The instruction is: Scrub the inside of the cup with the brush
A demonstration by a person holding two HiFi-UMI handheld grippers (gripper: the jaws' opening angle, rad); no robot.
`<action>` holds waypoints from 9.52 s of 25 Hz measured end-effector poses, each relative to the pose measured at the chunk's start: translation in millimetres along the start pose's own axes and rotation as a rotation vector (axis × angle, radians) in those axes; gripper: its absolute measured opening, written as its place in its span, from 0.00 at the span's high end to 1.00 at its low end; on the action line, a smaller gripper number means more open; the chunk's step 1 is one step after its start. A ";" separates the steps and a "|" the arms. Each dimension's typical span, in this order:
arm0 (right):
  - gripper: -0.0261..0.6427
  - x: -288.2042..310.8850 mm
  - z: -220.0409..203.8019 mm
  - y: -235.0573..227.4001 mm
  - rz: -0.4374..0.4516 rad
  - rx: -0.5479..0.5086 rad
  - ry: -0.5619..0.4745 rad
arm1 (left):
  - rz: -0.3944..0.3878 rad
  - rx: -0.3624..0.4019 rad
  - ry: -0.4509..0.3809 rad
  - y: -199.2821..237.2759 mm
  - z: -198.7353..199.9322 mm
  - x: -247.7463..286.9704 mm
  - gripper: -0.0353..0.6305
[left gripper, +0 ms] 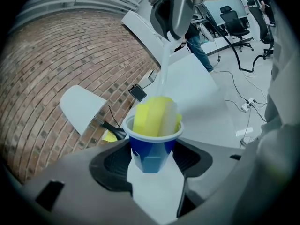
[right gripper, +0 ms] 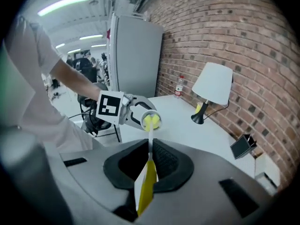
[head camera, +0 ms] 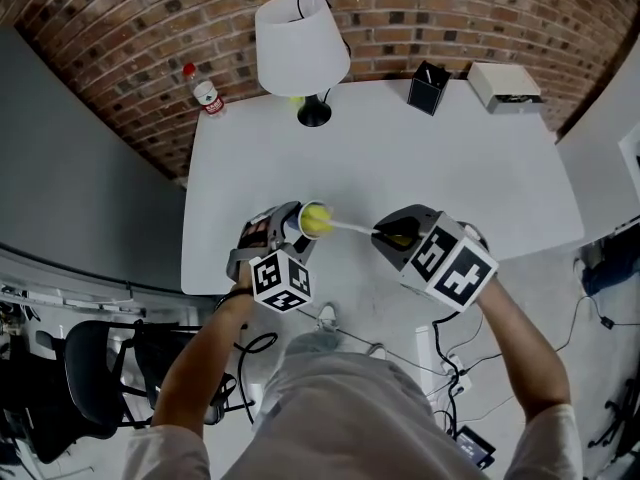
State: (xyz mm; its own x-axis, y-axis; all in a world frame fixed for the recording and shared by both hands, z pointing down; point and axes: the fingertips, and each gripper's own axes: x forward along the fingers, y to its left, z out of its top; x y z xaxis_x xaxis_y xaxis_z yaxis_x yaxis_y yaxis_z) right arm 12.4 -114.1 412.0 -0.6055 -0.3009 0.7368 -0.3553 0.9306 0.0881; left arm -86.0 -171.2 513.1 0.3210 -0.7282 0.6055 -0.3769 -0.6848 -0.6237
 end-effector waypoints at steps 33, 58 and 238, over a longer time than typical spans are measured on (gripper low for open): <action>0.92 -3.3 -6.9 -9.3 0.387 0.740 -0.158 | 0.027 -0.015 -0.092 9.0 9.3 -7.7 0.56; 0.92 -39.3 2.4 -25.4 0.129 0.269 -0.121 | 0.012 -0.120 -0.051 12.7 -6.7 3.2 0.55; 0.92 23.8 -13.2 -49.2 -0.258 0.535 -0.435 | 0.082 -0.857 -0.253 19.6 52.1 1.1 0.86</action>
State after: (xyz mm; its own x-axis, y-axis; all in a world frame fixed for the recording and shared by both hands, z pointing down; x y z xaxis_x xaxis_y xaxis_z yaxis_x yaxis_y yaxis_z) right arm 24.8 -164.3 434.0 -0.6442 -0.6555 0.3941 -0.7561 0.6236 -0.1986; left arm -47.8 -186.9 475.8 0.4087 -0.8276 0.3848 -0.8937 -0.4484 -0.0151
